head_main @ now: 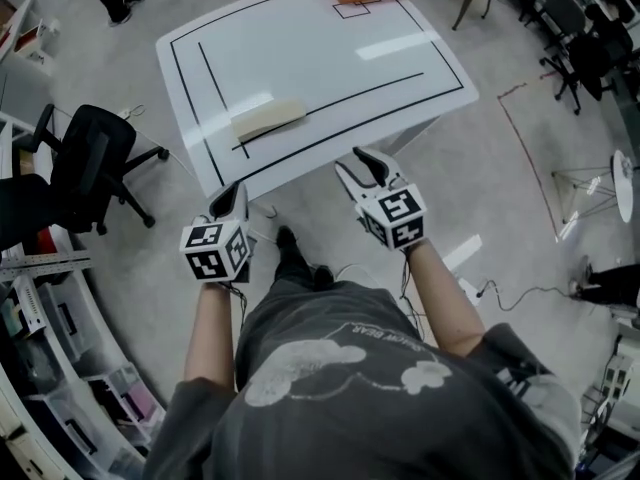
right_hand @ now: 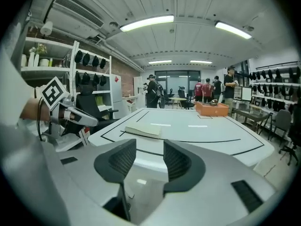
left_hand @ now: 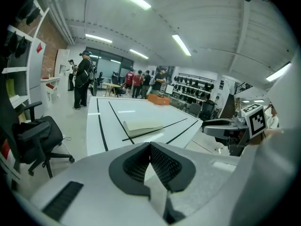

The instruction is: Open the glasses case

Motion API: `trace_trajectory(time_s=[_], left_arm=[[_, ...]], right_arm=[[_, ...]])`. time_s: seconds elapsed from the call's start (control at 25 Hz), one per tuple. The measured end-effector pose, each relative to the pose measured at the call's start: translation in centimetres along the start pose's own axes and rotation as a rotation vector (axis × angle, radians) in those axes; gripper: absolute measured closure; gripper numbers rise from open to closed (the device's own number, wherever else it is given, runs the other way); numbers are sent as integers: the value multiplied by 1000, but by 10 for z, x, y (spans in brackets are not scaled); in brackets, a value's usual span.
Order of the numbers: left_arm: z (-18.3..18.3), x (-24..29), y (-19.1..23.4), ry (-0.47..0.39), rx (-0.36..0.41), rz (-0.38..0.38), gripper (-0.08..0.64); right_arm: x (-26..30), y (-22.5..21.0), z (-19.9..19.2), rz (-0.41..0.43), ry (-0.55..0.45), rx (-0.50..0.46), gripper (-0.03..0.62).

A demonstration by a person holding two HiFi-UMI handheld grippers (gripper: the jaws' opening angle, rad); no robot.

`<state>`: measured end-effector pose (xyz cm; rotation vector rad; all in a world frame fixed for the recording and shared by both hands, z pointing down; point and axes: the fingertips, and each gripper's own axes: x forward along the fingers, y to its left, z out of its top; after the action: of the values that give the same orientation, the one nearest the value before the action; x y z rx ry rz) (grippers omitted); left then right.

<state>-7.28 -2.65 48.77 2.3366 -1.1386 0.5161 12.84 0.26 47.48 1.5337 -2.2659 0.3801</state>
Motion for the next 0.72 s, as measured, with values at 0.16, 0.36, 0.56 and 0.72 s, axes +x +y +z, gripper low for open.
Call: trace_trajectory(time_s=[0.16,0.36,0.56,0.72], left_arm=[[8,30,20,42,9,-5,557],[8,67,41,112,13,-18,557],[10,96,51,168,-1,-35,557],[7,106,56,213,-16,-38,557]], right_arm=[[38,-4,13,9,34,-31,339],[78,-9,24,7,67,-63,290],[103,-23,35,-28,78,-54,288],[112,-29,40,-47,86,-54,288]])
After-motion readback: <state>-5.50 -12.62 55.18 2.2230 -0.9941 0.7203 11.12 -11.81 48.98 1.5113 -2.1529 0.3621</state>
